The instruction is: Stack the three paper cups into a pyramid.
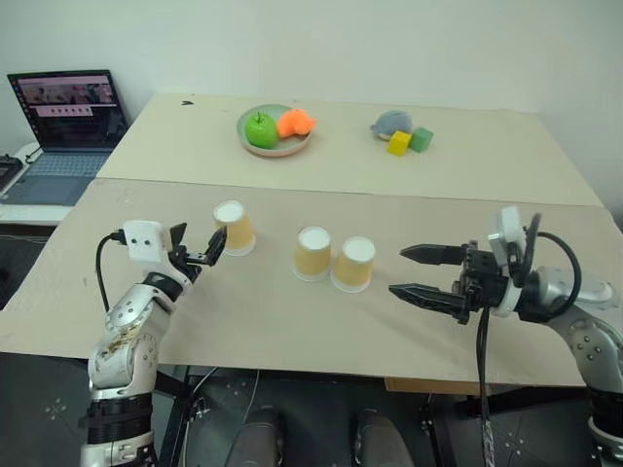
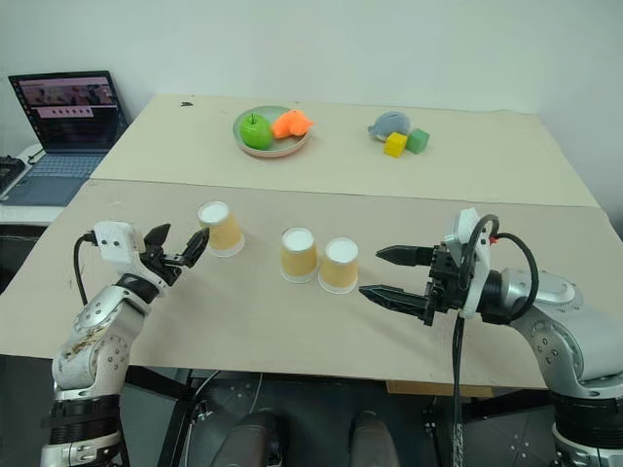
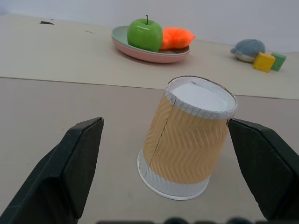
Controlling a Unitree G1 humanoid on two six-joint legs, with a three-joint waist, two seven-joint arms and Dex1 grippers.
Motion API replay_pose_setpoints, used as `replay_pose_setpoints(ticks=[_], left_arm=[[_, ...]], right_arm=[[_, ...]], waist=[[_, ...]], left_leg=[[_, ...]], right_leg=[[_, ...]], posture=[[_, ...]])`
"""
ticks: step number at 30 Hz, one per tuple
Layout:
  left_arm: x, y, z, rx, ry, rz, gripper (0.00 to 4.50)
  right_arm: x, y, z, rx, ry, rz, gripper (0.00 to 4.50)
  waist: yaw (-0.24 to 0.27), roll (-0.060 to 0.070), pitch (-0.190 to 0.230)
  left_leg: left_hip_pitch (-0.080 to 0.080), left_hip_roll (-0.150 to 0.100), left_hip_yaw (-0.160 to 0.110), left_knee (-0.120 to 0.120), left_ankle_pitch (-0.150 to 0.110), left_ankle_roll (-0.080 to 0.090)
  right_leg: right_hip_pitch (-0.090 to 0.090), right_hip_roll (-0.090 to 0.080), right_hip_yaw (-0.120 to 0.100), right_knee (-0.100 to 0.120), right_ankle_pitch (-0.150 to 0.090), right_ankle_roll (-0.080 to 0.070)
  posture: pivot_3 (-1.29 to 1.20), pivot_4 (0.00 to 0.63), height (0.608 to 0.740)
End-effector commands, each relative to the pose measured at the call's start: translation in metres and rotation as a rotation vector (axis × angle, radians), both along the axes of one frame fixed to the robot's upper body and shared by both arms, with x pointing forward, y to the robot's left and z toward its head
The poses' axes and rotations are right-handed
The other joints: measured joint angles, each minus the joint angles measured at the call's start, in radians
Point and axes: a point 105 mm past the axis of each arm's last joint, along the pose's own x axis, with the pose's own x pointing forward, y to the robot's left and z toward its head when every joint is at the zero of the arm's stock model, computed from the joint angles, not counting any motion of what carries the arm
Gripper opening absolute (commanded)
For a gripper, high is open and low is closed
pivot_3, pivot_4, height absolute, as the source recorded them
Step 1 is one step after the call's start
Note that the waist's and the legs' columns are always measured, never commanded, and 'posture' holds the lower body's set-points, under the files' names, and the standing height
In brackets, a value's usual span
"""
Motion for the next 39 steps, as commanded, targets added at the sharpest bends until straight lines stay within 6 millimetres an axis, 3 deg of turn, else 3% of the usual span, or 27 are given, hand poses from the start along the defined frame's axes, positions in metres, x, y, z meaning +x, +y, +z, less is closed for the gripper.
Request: replay_pose_setpoints(ticks=[1, 6, 14, 26, 34, 39], left_arm=[[0.005, -0.014, 0.007, 0.066, -0.056, -0.060, 4.50], [0.011, -0.023, 0.004, 0.121, -0.069, -0.113, 4.50], [0.026, -0.021, 0.007, 0.144, -0.091, -0.096, 4.50], [0.041, -0.042, 0.017, 0.147, -0.140, -0.155, 4.50], [0.047, -0.041, 0.014, 0.157, -0.132, -0.141, 4.50], [0.049, -0.041, 0.013, 0.162, -0.120, -0.129, 2.92]], right_arm=[[-0.004, -0.002, 0.016, -0.006, -0.081, 0.001, 4.46], [-0.006, -0.004, 0.018, -0.009, -0.088, -0.013, 4.46], [-0.007, -0.011, 0.020, -0.009, -0.092, -0.049, 4.46], [-0.007, -0.012, 0.020, -0.008, -0.106, -0.075, 4.46], [-0.004, -0.014, 0.022, -0.001, -0.116, -0.090, 4.46], [-0.003, -0.014, 0.022, -0.001, -0.118, -0.093, 4.50]], waist=[[-0.001, 0.000, 0.000], [-0.003, 0.000, 0.000], [-0.002, 0.000, 0.000], [-0.003, 0.000, 0.000], [-0.004, 0.000, 0.000], [-0.003, -0.001, 0.000]], left_leg=[[0.000, 0.000, 0.000, 0.000, 0.000, 0.000], [0.000, 0.000, 0.000, -0.001, 0.000, 0.000], [0.000, 0.000, 0.000, 0.000, 0.000, 0.000], [0.000, 0.000, 0.000, 0.000, 0.000, 0.000], [0.000, 0.000, 0.000, 0.000, 0.000, 0.000], [0.000, 0.000, 0.000, 0.000, 0.000, 0.000]], right_leg=[[0.000, 0.000, 0.000, 0.000, 0.000, 0.000], [-0.001, 0.000, 0.000, 0.000, 0.000, 0.000], [0.000, 0.000, 0.000, 0.000, 0.000, 0.000], [0.000, 0.000, 0.000, 0.000, 0.000, 0.001], [0.000, 0.000, 0.000, 0.000, 0.000, 0.001], [0.000, 0.000, 0.000, 0.000, 0.000, 0.001]], posture=[[0.00, 0.150, 0.678], [0.00, 0.150, 0.678], [0.00, 0.150, 0.678], [0.00, 0.150, 0.678], [0.00, 0.150, 0.678], [0.00, 0.150, 0.678]])
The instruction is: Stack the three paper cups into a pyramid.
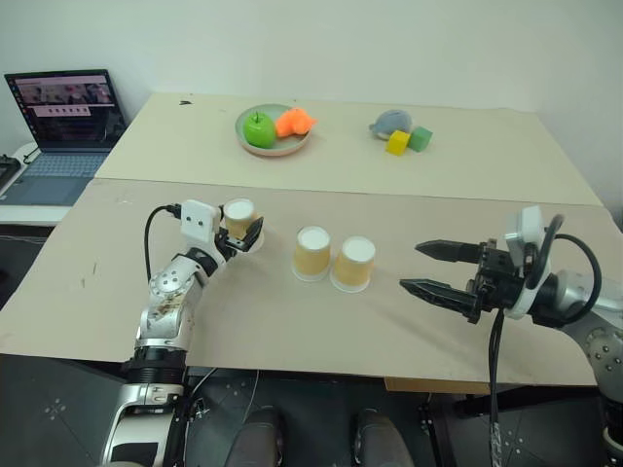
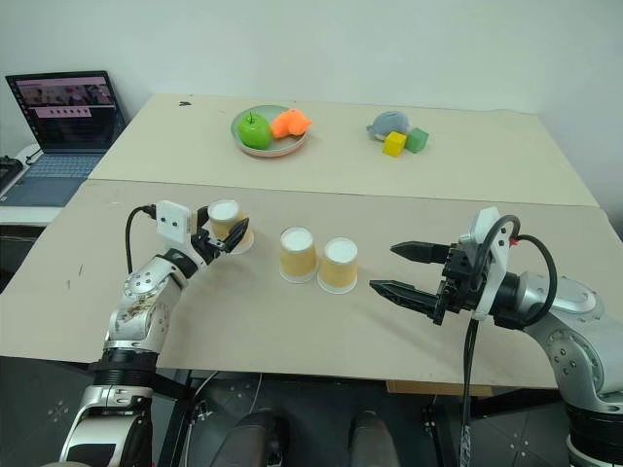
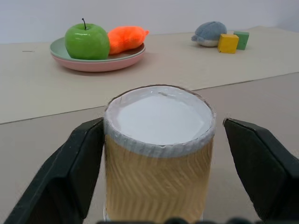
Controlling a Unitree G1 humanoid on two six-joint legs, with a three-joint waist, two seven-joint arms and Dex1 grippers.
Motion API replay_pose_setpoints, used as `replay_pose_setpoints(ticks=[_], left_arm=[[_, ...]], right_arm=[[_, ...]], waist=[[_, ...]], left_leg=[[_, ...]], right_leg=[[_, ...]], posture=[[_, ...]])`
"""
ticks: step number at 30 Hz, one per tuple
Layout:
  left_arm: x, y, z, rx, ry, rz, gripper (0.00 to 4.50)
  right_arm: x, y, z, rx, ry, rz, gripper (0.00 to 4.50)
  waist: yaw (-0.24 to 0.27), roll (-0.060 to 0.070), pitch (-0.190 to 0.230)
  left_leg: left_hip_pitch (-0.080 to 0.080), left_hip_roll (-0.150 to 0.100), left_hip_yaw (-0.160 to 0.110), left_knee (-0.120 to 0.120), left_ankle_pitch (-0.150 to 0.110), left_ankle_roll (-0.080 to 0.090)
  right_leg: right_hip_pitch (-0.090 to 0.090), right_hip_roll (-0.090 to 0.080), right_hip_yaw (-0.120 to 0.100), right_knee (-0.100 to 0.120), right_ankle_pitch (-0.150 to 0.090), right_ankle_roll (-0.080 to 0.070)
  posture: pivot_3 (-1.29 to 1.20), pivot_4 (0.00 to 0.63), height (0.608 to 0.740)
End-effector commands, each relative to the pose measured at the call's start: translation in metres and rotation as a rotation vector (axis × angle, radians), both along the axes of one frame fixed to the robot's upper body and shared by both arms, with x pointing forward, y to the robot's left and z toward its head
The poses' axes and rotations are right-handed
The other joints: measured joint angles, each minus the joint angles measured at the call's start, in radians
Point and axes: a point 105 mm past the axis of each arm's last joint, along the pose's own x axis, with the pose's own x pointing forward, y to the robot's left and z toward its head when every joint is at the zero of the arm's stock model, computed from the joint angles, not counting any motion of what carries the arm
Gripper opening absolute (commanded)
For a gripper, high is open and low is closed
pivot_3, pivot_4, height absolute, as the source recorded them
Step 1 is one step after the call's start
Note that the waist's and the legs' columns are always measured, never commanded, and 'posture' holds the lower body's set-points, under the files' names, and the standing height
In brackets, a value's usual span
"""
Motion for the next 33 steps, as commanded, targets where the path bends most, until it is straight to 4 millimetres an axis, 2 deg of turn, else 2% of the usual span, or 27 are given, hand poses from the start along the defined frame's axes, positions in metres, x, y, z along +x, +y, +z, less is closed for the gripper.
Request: replay_pose_setpoints(ticks=[1, 5, 8, 12, 16, 20, 23, 28, 31, 33], left_arm=[[0.004, 0.000, 0.012, 0.014, -0.028, 0.016, 2.92], [0.006, -0.001, 0.019, 0.003, -0.044, 0.017, 2.92], [0.009, -0.005, 0.039, -0.008, -0.096, 0.014, 2.92], [0.012, -0.020, 0.078, -0.009, -0.195, -0.043, 2.92], [0.000, -0.060, 0.110, -0.002, -0.216, -0.309, 2.92], [-0.044, -0.092, 0.126, -0.006, -0.169, -0.742, 2.92], [-0.058, -0.097, 0.134, -0.021, -0.110, -0.897, 2.92], [-0.061, -0.108, 0.143, 0.011, -0.069, -1.033, 2.92], [-0.055, -0.113, 0.138, 0.044, -0.058, -1.035, 2.92], [-0.050, -0.116, 0.121, 0.095, -0.020, -1.038, 2.92]], right_arm=[[0.000, -0.001, 0.015, 0.002, -0.076, -0.002, 4.50], [0.000, -0.001, 0.016, 0.005, -0.078, 0.000, 4.50], [0.001, 0.000, 0.016, 0.004, -0.077, 0.005, 4.50], [0.002, 0.001, 0.016, 0.002, -0.077, 0.005, 4.50], [0.001, 0.000, 0.017, 0.001, -0.071, 0.010, 4.50], [-0.006, -0.002, 0.017, -0.001, -0.059, 0.021, 4.50], [-0.007, -0.004, 0.014, -0.013, -0.052, 0.011, 4.50], [-0.010, -0.005, 0.012, -0.015, -0.053, -0.008, 4.50], [-0.011, -0.005, 0.013, -0.011, -0.055, -0.015, 4.50], [-0.012, -0.006, 0.012, -0.012, -0.056, -0.025, 4.50]], waist=[[0.000, 0.000, 0.000], [0.000, 0.000, 0.000], [0.001, 0.000, 0.000], [0.002, -0.001, 0.000], [0.002, -0.001, 0.000], [-0.004, -0.001, 0.001], [-0.007, 0.000, 0.001], [-0.002, -0.001, 0.001], [-0.001, -0.001, 0.001], [-0.001, -0.001, 0.001]], left_leg=[[0.000, 0.000, 0.000, 0.000, 0.000, 0.000], [0.000, 0.000, 0.000, 0.000, 0.000, 0.000], [0.000, 0.000, 0.000, 0.000, 0.000, 0.000], [-0.001, 0.000, 0.000, 0.001, 0.000, 0.000], [-0.003, -0.001, -0.001, 0.001, 0.000, 0.000], [-0.003, -0.001, -0.001, 0.001, 0.000, 0.000], [-0.002, 0.000, -0.001, 0.001, 0.000, 0.000], [0.000, -0.001, -0.001, 0.001, 0.000, 0.000], [0.000, -0.001, -0.001, 0.001, 0.000, 0.000], [-0.001, -0.002, -0.001, 0.001, 0.000, 0.000]], right_leg=[[0.000, 0.000, 0.000, 0.000, 0.000, 0.000], [0.000, 0.000, 0.000, 0.000, 0.000, 0.000], [0.000, 0.000, 0.000, 0.000, 0.000, 0.000], [0.000, 0.000, -0.001, 0.000, 0.000, 0.001], [-0.001, 0.000, -0.001, 0.000, 0.000, 0.001], [-0.001, 0.000, -0.001, -0.001, 0.000, 0.001], [-0.002, 0.001, -0.001, 0.000, 0.000, 0.001], [0.001, 0.001, -0.001, 0.000, 0.000, 0.001], [0.001, 0.001, -0.001, -0.001, 0.000, 0.001], [0.001, 0.001, -0.001, -0.001, 0.000, 0.001]], posture=[[0.00, 0.150, 0.678], [0.00, 0.150, 0.678], [0.00, 0.150, 0.678], [0.00, 0.150, 0.678], [0.00, 0.150, 0.678], [0.00, 0.150, 0.678], [0.00, 0.150, 0.678], [0.00, 0.150, 0.678], [0.00, 0.150, 0.678], [0.00, 0.150, 0.678]])
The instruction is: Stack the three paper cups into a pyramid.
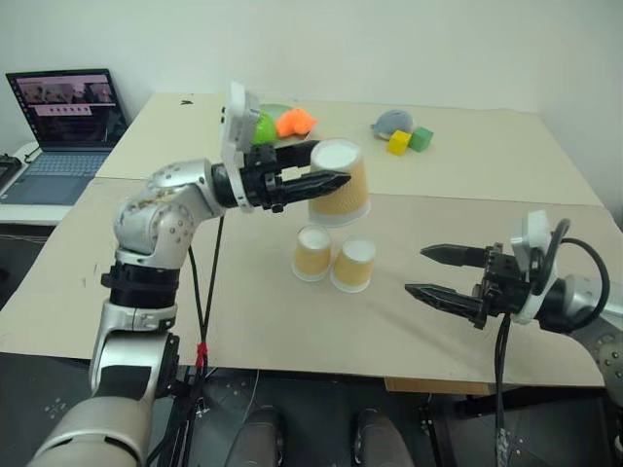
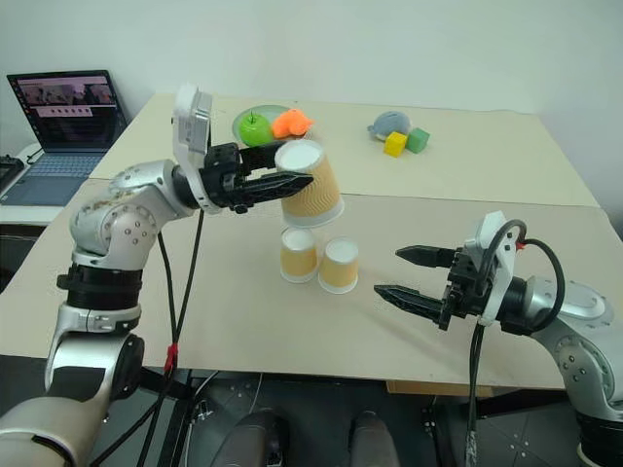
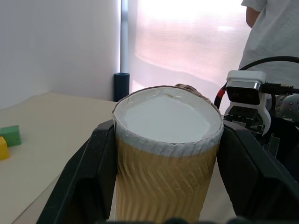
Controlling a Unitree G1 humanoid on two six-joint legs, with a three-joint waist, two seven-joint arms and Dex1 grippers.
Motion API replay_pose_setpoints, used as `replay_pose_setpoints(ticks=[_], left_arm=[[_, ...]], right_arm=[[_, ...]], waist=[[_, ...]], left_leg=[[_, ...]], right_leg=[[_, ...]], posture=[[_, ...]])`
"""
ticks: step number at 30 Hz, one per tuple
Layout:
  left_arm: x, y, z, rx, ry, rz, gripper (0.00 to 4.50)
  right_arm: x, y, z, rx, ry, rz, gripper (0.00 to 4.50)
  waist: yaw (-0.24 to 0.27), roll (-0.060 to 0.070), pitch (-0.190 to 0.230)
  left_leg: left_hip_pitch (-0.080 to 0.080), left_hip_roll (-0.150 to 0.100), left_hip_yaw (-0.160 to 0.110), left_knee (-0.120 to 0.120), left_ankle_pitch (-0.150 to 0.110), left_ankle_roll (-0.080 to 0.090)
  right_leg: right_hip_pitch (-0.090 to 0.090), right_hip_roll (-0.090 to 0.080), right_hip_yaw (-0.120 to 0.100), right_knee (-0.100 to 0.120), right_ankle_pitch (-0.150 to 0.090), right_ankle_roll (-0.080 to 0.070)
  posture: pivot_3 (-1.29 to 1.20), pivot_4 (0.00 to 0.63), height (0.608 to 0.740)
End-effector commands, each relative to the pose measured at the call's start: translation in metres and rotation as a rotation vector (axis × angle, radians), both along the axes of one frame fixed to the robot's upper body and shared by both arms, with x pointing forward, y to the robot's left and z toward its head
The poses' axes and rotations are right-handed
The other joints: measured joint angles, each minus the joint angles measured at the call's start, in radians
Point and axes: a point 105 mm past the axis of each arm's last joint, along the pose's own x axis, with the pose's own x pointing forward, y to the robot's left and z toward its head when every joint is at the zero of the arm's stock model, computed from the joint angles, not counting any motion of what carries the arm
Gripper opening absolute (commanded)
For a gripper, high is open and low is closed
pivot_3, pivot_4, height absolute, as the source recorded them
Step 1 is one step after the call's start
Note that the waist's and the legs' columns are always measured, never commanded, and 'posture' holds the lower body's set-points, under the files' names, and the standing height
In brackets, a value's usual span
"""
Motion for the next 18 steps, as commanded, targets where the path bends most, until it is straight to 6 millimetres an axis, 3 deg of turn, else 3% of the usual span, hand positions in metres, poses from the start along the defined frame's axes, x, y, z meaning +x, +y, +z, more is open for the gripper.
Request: replay_pose_setpoints(ticks=[1, 7, 18], left_arm=[[0.004, -0.005, -0.019, 0.088, -0.029, -0.013, 2.92], [0.006, -0.009, -0.042, 0.139, -0.012, -0.036, 2.92], [0.016, -0.008, -0.036, 0.107, -0.026, -0.002, 2.92]], right_arm=[[-0.006, -0.001, 0.012, 0.009, -0.052, -0.004, 4.50], [-0.008, -0.001, 0.012, 0.012, -0.052, -0.018, 4.50], [-0.008, -0.002, 0.011, 0.009, -0.049, -0.025, 4.50]], waist=[[0.000, 0.000, 0.000], [0.000, 0.000, 0.000], [0.000, 0.000, 0.000]], left_leg=[[0.000, 0.000, 0.000, 0.000, 0.000, 0.000], [-0.001, 0.001, 0.000, 0.000, 0.000, 0.000], [-0.001, 0.001, 0.000, 0.000, 0.000, 0.000]], right_leg=[[0.000, 0.000, 0.000, 0.000, 0.000, 0.000], [-0.001, 0.000, 0.000, 0.000, 0.000, 0.000], [-0.001, 0.000, 0.000, 0.000, 0.000, 0.000]], posture=[[0.00, 0.150, 0.678], [0.00, 0.150, 0.678], [0.00, 0.150, 0.678]])
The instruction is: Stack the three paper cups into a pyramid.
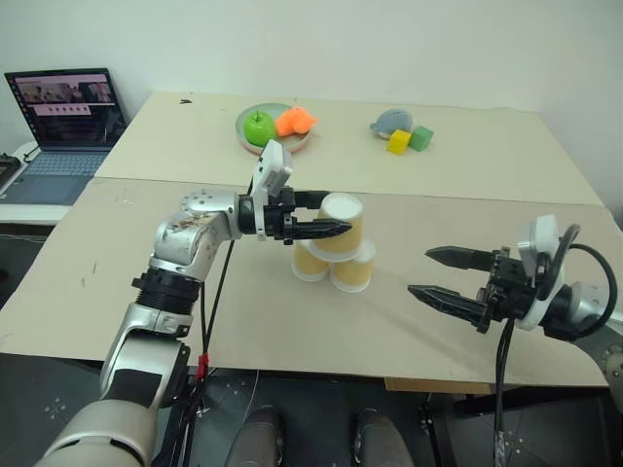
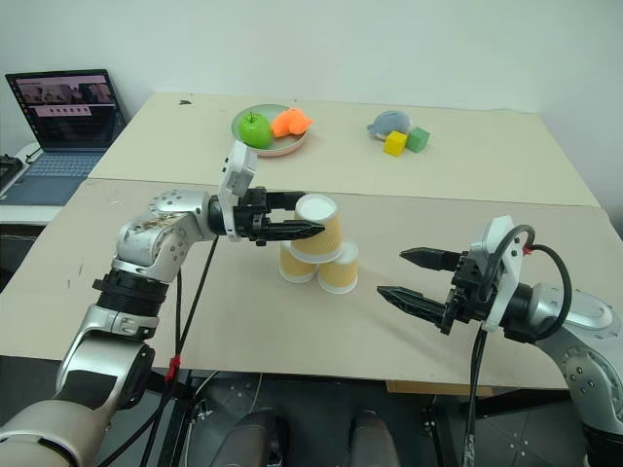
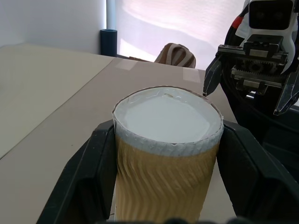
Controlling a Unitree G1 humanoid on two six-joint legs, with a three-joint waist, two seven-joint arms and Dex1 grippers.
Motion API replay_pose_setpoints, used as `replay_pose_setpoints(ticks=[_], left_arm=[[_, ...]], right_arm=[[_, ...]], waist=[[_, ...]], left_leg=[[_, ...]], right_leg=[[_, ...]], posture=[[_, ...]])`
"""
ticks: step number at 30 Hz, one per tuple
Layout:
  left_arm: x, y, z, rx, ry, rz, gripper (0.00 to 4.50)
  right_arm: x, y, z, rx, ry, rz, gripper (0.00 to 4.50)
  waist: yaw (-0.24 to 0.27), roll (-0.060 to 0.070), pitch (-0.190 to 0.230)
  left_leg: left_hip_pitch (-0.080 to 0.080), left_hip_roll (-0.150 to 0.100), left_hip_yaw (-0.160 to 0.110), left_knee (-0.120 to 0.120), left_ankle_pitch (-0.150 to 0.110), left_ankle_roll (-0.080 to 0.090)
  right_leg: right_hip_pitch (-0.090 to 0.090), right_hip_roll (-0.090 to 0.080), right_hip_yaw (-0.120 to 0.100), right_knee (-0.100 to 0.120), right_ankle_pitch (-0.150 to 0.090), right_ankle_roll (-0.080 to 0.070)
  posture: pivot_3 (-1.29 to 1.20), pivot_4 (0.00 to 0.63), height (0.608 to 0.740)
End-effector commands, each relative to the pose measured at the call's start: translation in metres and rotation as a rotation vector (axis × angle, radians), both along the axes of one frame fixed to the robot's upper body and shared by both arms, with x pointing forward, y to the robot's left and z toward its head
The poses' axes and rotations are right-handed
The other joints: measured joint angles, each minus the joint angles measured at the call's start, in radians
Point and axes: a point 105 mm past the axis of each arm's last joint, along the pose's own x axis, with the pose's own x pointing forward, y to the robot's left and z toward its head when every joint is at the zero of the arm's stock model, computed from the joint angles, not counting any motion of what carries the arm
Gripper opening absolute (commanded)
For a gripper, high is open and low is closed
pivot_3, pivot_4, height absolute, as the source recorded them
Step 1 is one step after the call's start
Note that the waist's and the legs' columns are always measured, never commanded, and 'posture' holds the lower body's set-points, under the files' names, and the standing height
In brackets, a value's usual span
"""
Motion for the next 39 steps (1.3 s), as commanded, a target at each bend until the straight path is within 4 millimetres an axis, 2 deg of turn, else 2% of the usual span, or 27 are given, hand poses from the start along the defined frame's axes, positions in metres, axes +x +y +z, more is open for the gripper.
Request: replay_pose_setpoints(ticks=[1, 10, 17, 22, 26, 29, 32, 35, 37, 39], left_arm=[[0.003, 0.001, 0.021, -0.039, -0.079, 0.015, 2.92], [0.007, -0.003, 0.028, -0.071, -0.099, 0.026, 2.92], [0.009, -0.004, 0.022, -0.055, -0.101, 0.037, 2.92], [0.015, -0.002, 0.025, -0.060, -0.117, 0.070, 4.46], [0.013, -0.002, 0.029, -0.079, -0.124, 0.070, 4.46], [0.009, 0.000, 0.046, -0.146, -0.122, 0.072, 4.46], [0.002, 0.009, 0.077, -0.273, -0.107, 0.081, 4.46], [-0.002, 0.028, 0.109, -0.419, -0.085, 0.143, 4.46], [-0.004, 0.042, 0.113, -0.468, -0.060, 0.194, 4.46], [0.001, 0.056, 0.105, -0.487, -0.045, 0.311, 4.46]], right_arm=[[-0.003, 0.000, 0.012, -0.008, -0.054, 0.011, 4.50], [-0.002, 0.000, 0.015, -0.009, -0.059, 0.015, 4.50], [-0.002, -0.002, 0.013, -0.013, -0.057, 0.005, 4.50], [-0.003, -0.001, 0.013, -0.007, -0.051, 0.007, 4.50], [-0.003, -0.002, 0.014, -0.007, -0.053, 0.007, 4.50], [-0.002, -0.003, 0.015, -0.008, -0.054, 0.005, 4.50], [-0.002, -0.004, 0.015, -0.009, -0.054, 0.004, 4.50], [-0.002, -0.006, 0.015, -0.010, -0.051, -0.001, 4.50], [-0.002, -0.007, 0.015, -0.008, -0.049, -0.006, 4.50], [0.003, -0.012, 0.014, -0.011, -0.055, -0.037, 4.50]], waist=[[0.000, 0.000, 0.000], [0.000, 0.000, 0.000], [0.000, 0.000, 0.000], [0.000, 0.000, 0.000], [0.000, 0.000, 0.000], [0.000, 0.000, 0.000], [0.000, 0.000, 0.000], [-0.001, 0.000, 0.000], [-0.002, 0.000, 0.000], [-0.004, 0.000, 0.000]], left_leg=[[0.000, 0.000, 0.000, 0.000, 0.000, 0.000], [0.000, 0.000, 0.000, 0.000, 0.000, 0.000], [0.000, 0.000, 0.000, 0.000, 0.000, 0.000], [0.000, 0.000, 0.000, 0.000, 0.000, 0.000], [0.000, 0.000, 0.000, 0.000, 0.000, 0.000], [0.000, 0.000, 0.000, 0.000, 0.000, 0.000], [0.000, 0.001, 0.000, 0.000, 0.000, 0.000], [0.000, 0.001, 0.000, 0.000, 0.000, 0.000], [0.000, 0.001, 0.000, 0.000, 0.000, 0.000], [0.001, 0.001, 0.000, 0.000, 0.000, 0.000]], right_leg=[[0.000, 0.000, 0.000, 0.000, 0.000, 0.000], [0.000, 0.000, 0.000, 0.000, 0.000, 0.000], [0.000, 0.000, 0.000, 0.000, 0.000, 0.000], [0.000, 0.000, 0.000, 0.000, 0.000, 0.000], [0.000, 0.000, 0.000, 0.000, 0.000, 0.000], [0.000, 0.000, 0.000, 0.000, 0.000, 0.000], [0.000, 0.000, 0.000, 0.000, 0.000, 0.000], [0.000, 0.000, 0.000, 0.000, 0.000, 0.000], [0.000, 0.000, 0.000, 0.000, 0.000, 0.000], [0.000, 0.000, 0.001, 0.000, 0.000, 0.000]], posture=[[0.00, 0.150, 0.678], [0.00, 0.150, 0.678], [0.00, 0.150, 0.678], [0.00, 0.150, 0.678], [0.00, 0.150, 0.678], [0.00, 0.150, 0.678], [0.00, 0.150, 0.678], [0.00, 0.150, 0.678], [0.00, 0.150, 0.678], [0.00, 0.150, 0.678]])
